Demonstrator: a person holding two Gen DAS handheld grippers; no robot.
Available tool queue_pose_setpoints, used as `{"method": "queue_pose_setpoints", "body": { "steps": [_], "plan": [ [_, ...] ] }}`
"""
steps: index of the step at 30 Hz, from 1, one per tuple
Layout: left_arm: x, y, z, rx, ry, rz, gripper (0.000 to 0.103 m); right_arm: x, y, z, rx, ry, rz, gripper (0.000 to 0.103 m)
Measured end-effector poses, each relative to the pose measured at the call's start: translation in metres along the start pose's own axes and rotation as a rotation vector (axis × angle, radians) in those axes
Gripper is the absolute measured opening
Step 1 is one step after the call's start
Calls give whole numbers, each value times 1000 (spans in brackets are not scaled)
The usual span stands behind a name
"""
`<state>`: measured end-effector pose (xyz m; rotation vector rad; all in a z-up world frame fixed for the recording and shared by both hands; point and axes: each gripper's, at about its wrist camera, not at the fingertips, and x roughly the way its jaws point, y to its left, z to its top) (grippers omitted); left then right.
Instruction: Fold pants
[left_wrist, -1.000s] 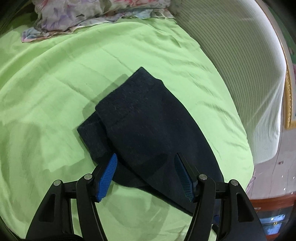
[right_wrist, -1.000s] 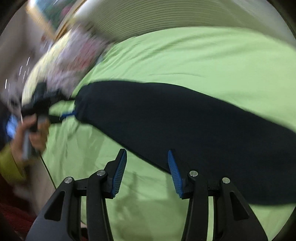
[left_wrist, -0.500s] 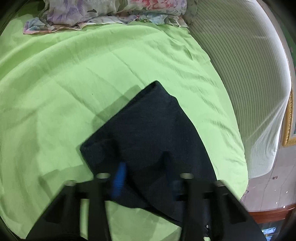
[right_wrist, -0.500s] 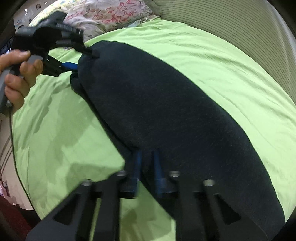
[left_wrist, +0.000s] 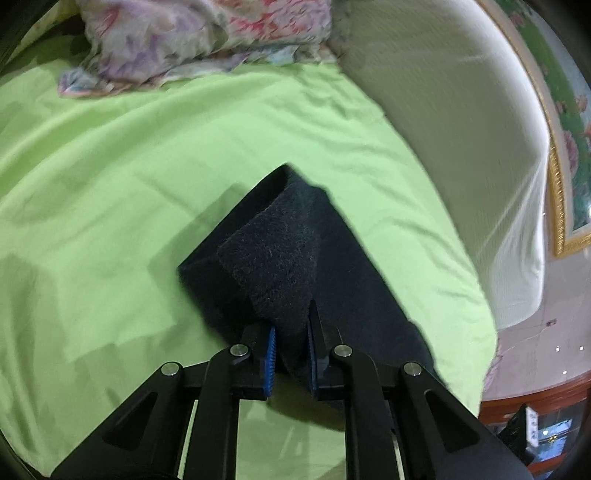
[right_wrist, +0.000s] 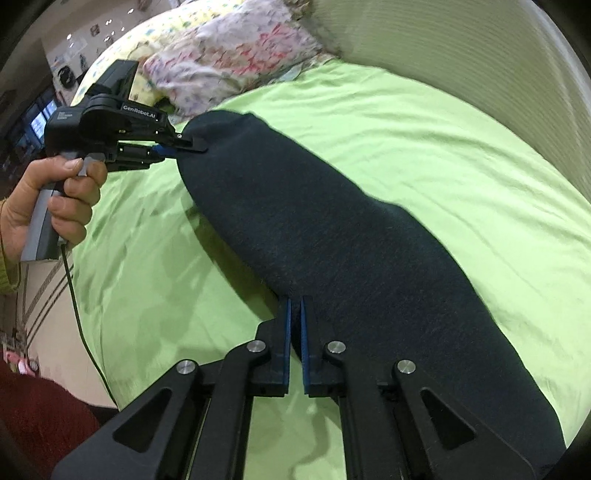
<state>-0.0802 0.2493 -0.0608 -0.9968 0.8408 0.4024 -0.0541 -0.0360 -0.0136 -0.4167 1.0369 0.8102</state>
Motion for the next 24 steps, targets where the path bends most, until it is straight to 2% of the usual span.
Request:
{"method": "queue_pose_setpoints", "body": {
  "steps": [3, 8, 11, 12, 15, 19, 21, 23, 24],
  "plan": [
    [11, 13, -5, -25, 19, 17, 13, 14, -1, 3, 7, 32, 4, 5],
    [13, 19, -4, -31, 26, 20, 25, 30, -7, 8, 94, 73, 16, 9],
    [6, 18, -3, -44, 31, 17, 51, 25, -6, 14, 114, 53, 37, 12],
    [3, 20, -3, -58, 32, 37, 63, 23, -7, 15, 127, 45, 50, 12],
    [-8, 30, -4, -114, 10, 28, 64, 10, -24, 27, 215, -4, 89, 13],
    [-3, 43, 0, -172, 36, 16, 69, 13, -57, 52, 303, -38, 72, 19],
    [5, 49, 3, -195, 60, 17, 69, 27, -78, 68, 338, -33, 52, 34],
    [11, 52, 5, -221, 71, -8, 69, 40, -94, 81, 366, -24, 42, 42],
    [13, 52, 6, -224, 69, -14, 69, 44, -99, 85, 371, -20, 46, 42]
  ]
}}
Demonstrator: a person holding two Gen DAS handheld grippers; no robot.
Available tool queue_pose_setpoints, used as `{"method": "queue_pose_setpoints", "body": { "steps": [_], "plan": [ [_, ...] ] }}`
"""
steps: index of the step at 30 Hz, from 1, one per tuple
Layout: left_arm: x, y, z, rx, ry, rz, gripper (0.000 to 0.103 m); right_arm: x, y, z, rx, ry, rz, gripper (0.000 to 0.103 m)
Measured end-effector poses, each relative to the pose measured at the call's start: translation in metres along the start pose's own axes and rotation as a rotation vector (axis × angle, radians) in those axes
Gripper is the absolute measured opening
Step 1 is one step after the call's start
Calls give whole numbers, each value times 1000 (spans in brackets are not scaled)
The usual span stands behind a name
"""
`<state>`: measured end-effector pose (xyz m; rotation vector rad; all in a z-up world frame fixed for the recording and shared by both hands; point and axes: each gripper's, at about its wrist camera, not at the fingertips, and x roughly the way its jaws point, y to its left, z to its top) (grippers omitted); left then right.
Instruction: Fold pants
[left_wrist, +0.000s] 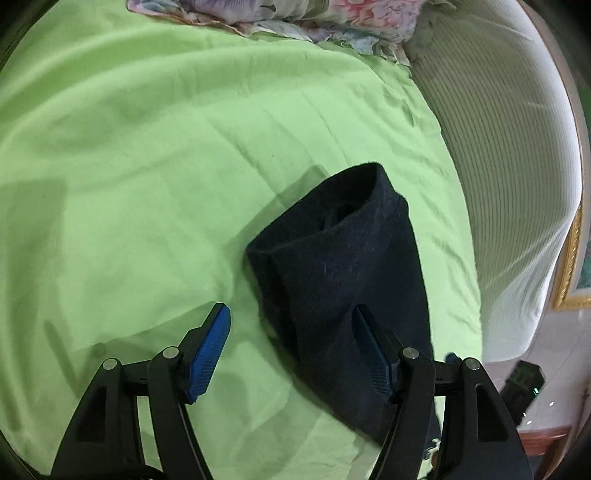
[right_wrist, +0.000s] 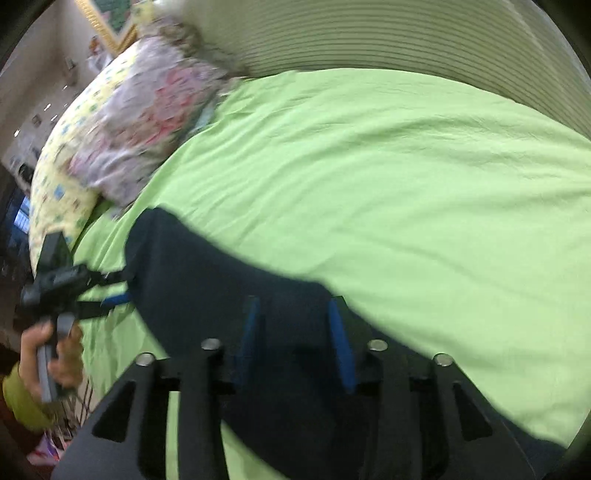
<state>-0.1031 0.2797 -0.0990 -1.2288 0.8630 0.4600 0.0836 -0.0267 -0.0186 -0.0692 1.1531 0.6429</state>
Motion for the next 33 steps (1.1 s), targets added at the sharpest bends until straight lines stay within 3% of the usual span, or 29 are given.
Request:
{"method": "queue_pose_setpoints", "body": {
  "steps": [4, 8, 11, 12, 13, 15, 18, 23, 26, 33],
  "plan": [
    [11, -6, 6, 11, 2, -7, 69, 36, -4, 21, -20, 93, -4, 42],
    [21, -17, 11, 53, -21, 5, 69, 65, -5, 18, -63, 186, -17, 42],
    [27, -24, 16, 78, -45, 12, 65, 69, -10, 16, -66, 201, 8, 38],
    [27, -25, 17, 82, -52, 10, 60, 70, -10, 16, -64, 199, 19, 22],
    [27, -25, 18, 88, -56, 3, 48, 70, -10, 17, -62, 197, 35, 17],
    [26, -25, 19, 88, -47, -43, 32, 70, -7, 17, -70, 198, 37, 14],
    [7, -32, 18, 113, -89, -99, 18, 58, -1, 19, -105, 184, 42, 12],
    [-57, -61, 2, 261, -213, -249, 17, 15, 7, 25, -149, 71, 60, 11],
    [-62, -65, 0, 310, -208, -245, 17, 10, 9, 29, -164, 30, 38, 11],
    [-21, -47, 19, 345, -171, -109, 17, 46, 16, 23, -191, 36, -72, 11]
  ]
}}
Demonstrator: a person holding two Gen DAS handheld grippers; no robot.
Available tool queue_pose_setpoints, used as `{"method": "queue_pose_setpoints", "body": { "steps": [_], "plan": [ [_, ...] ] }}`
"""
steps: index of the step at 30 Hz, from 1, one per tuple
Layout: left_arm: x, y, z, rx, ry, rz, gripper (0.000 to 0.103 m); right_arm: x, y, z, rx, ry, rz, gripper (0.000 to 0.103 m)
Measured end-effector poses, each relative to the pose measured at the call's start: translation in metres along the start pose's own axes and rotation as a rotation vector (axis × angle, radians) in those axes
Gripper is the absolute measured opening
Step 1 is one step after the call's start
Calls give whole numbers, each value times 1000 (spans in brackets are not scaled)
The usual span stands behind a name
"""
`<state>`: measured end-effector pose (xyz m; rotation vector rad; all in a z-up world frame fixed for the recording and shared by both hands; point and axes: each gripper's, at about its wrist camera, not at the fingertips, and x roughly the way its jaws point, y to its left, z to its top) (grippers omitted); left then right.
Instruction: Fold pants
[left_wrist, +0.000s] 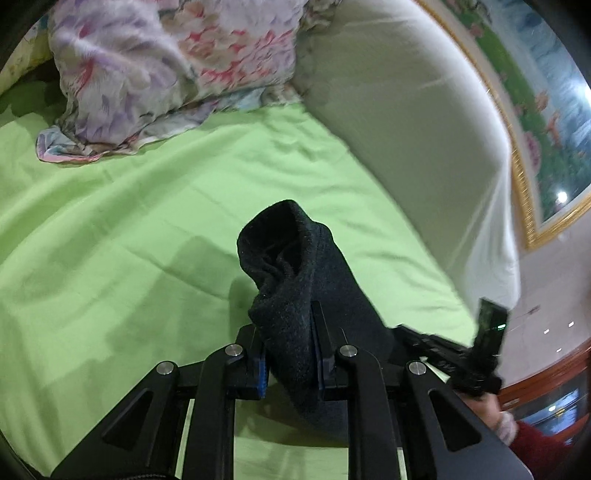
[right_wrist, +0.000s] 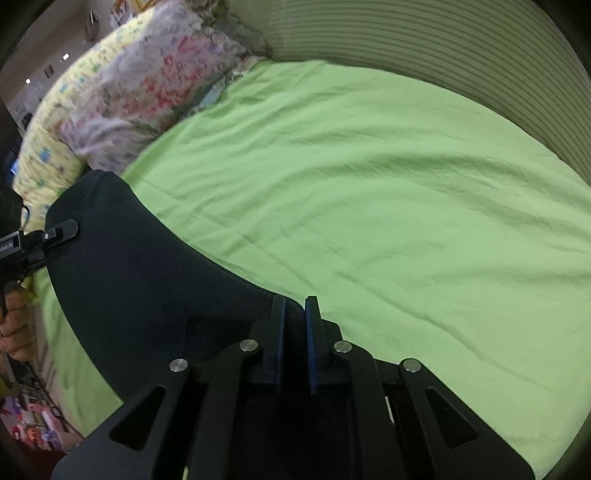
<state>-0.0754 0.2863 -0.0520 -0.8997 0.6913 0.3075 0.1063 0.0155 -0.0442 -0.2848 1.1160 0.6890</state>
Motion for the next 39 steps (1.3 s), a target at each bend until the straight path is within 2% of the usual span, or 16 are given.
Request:
{"method": "queue_pose_setpoints", "body": {
  "steps": [4, 9, 12, 14, 18, 19, 21, 23, 27, 33, 39],
  "plan": [
    [17, 15, -5, 16, 26, 43, 17, 9, 2, -6, -32, 1, -82, 11],
    [26, 17, -9, 58, 41, 95, 19, 14, -1, -9, -10, -4, -127, 11],
    [25, 14, -8, 79, 61, 140, 26, 5, -5, -9, 52, -23, -134, 17],
    [17, 11, -7, 82, 55, 169, 34, -8, -8, -10, 87, -47, -151, 18],
    [-7, 1, -2, 88, -5, 215, 45, -41, -21, -20, 181, -91, -143, 22],
    [-15, -2, 1, 89, -24, 202, 47, -53, -26, -27, 214, -112, -143, 25],
    [-23, -11, 3, 101, -42, 181, 51, -74, -33, -41, 269, -143, -139, 39],
    [-26, -28, 5, 139, -45, 163, 54, -94, -40, -60, 329, -175, -133, 42],
    [-14, -70, 0, 239, -10, 104, 59, -124, -46, -102, 415, -193, -151, 42],
    [31, -142, -29, 366, 129, -15, 60, -162, -63, -174, 593, -221, -202, 42],
    [74, -222, -83, 569, 301, -121, 64, -198, -93, -243, 792, -254, -273, 42]
  ]
}}
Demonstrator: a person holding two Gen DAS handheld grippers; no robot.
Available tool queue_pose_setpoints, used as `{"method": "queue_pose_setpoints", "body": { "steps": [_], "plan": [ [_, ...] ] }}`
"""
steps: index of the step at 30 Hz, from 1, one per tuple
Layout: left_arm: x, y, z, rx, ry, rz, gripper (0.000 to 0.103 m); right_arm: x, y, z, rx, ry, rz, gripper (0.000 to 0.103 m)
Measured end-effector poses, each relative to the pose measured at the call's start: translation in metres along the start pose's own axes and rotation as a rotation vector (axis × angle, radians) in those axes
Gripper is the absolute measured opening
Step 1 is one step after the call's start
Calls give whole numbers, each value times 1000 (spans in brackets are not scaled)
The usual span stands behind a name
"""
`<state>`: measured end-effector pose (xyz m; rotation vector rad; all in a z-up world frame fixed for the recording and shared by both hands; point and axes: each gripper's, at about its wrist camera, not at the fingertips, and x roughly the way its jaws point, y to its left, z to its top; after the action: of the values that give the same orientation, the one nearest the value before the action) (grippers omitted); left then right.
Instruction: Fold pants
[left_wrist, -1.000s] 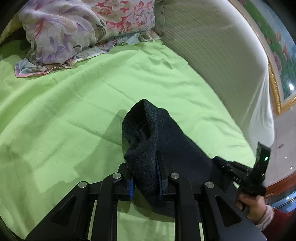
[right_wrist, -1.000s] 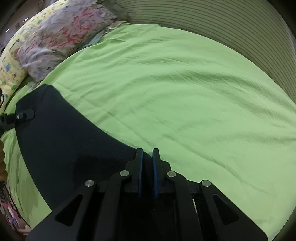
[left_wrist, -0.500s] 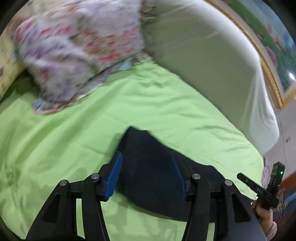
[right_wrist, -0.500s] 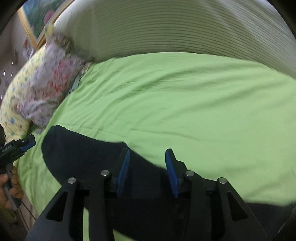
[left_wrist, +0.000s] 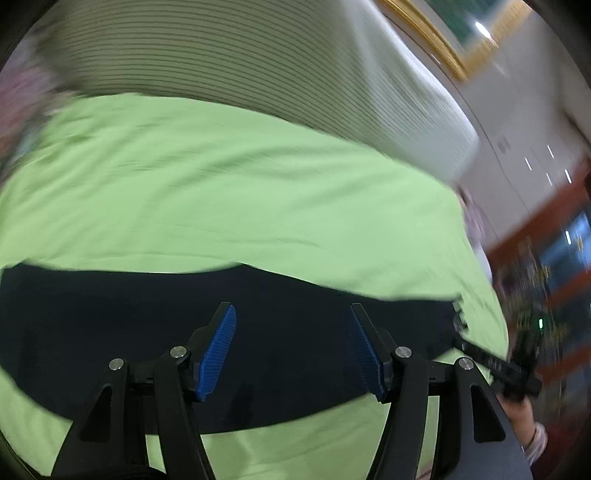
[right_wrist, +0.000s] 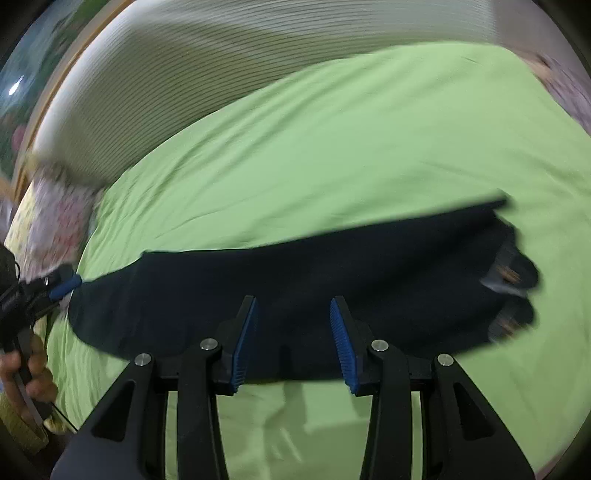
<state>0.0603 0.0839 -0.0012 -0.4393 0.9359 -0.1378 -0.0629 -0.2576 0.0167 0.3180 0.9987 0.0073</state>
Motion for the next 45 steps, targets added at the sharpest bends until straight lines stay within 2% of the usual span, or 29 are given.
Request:
{"method": "queue_pose_setpoints", "body": {
  "steps": [2, 6, 12, 15, 20, 23, 25, 26, 28, 30, 31, 34, 38, 40, 45],
  "plan": [
    [21, -27, -1, 66, 67, -46, 67, -10, -27, -5, 72, -14, -27, 42],
    [64, -85, -11, 203, 201, -134, 67, -21, -62, -9, 165, -38, -55, 42],
    [114, -167, -41, 442, 358, -210, 68, -25, -99, -6, 280, -69, -68, 42],
    [136, -196, -54, 534, 394, -215, 68, -22, -110, -2, 307, -73, -68, 42],
    [165, -208, -66, 602, 467, -223, 68, -12, -119, 2, 373, -72, -49, 42],
    [177, -206, -76, 652, 486, -188, 65, -9, -121, 3, 384, -77, -34, 42],
    [185, -205, -79, 680, 498, -154, 53, -9, -121, 2, 388, -86, -38, 40],
    [188, -205, -80, 689, 503, -143, 49, -10, -122, 1, 392, -93, -40, 34],
    [191, -202, -79, 697, 509, -133, 33, -7, -120, 1, 415, -95, -36, 23],
    [193, -200, -77, 693, 520, -141, 25, -6, -121, 0, 415, -90, -27, 10],
    [193, -199, -76, 691, 521, -146, 17, -7, -121, 0, 409, -89, -27, 8],
    [186, -197, -74, 694, 530, -168, 7, -17, -119, -2, 396, -107, -20, 6],
    [174, -207, -78, 728, 524, -212, 6, -37, -112, -1, 359, -134, -6, 6],
    [173, -208, -81, 743, 527, -209, 6, -39, -115, -4, 368, -129, -8, 6],
    [196, -205, -77, 689, 576, -209, 7, -17, -125, -12, 389, -52, -45, 7]
  ]
}}
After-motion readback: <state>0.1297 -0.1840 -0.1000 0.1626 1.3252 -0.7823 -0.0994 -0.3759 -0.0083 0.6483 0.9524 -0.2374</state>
